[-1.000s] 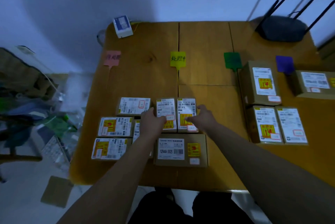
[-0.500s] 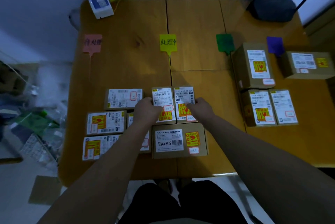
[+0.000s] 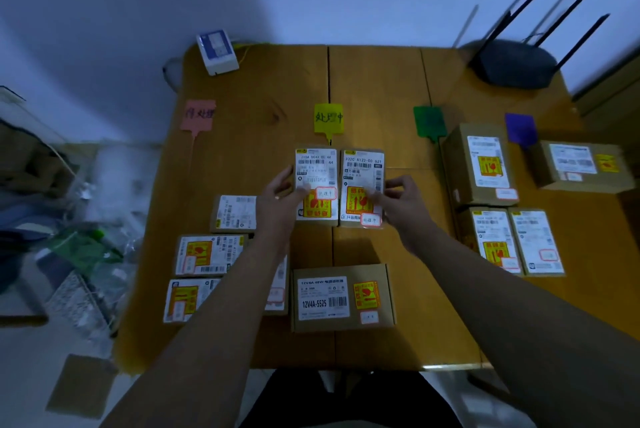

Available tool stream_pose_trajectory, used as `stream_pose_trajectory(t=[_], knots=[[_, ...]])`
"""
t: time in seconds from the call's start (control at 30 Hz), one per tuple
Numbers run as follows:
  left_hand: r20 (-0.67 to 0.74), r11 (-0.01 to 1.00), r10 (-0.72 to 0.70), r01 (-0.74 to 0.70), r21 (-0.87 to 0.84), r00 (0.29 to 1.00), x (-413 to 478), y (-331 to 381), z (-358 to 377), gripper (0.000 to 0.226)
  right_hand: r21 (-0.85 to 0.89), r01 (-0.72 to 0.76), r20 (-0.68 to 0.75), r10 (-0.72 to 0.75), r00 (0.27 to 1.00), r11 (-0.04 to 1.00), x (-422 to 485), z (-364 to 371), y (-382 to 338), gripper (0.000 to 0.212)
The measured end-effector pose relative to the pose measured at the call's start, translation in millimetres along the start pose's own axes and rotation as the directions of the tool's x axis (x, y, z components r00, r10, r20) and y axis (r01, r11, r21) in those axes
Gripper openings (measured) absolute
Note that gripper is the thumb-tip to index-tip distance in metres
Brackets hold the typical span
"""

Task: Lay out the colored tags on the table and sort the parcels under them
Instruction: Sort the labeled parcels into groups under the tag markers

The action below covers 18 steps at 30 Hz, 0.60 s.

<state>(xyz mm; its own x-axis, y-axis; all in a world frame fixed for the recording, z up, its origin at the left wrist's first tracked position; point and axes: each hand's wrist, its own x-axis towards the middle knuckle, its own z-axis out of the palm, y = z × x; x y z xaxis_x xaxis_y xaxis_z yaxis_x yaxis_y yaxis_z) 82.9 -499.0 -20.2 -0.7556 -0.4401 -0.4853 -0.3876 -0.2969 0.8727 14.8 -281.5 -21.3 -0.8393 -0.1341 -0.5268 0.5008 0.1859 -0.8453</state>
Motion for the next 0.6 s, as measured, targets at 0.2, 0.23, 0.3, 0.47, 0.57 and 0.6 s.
stream_pose_trajectory(t=[0.2,0.23,0.3,0.47,0.57,0.6], knots=[[0.123,0.982,0.163,-0.149,-0.118,0.979,-9,79,-11,0.061,0.192,0.198,0.029,-0.207,0.978,0.961,-20,4,-88,0.022],[0.126,0.977,0.19,-0.175,-0.125,0.974,-12,91,-14,0.061,0.216,0.22,0.041,-0.234,0.971,0.951,-25,4,-103,0.019],[0.144,0.965,0.248,-0.232,-0.119,0.958,-17,113,-19,0.059,0.246,0.271,0.069,-0.295,0.953,0.931,-34,4,-126,0.012],[0.171,0.935,0.351,-0.335,-0.117,0.92,-26,151,-26,0.056,0.274,0.347,0.099,-0.385,0.918,0.897,-50,6,-162,0.014],[0.184,0.931,0.362,-0.344,-0.124,0.914,-34,163,-27,0.055,0.26,0.362,0.095,-0.397,0.913,0.895,-57,7,-170,0.015],[0.188,0.929,0.367,-0.35,-0.116,0.911,-36,166,-27,0.054,0.259,0.363,0.09,-0.397,0.913,0.895,-58,6,-171,0.015]])
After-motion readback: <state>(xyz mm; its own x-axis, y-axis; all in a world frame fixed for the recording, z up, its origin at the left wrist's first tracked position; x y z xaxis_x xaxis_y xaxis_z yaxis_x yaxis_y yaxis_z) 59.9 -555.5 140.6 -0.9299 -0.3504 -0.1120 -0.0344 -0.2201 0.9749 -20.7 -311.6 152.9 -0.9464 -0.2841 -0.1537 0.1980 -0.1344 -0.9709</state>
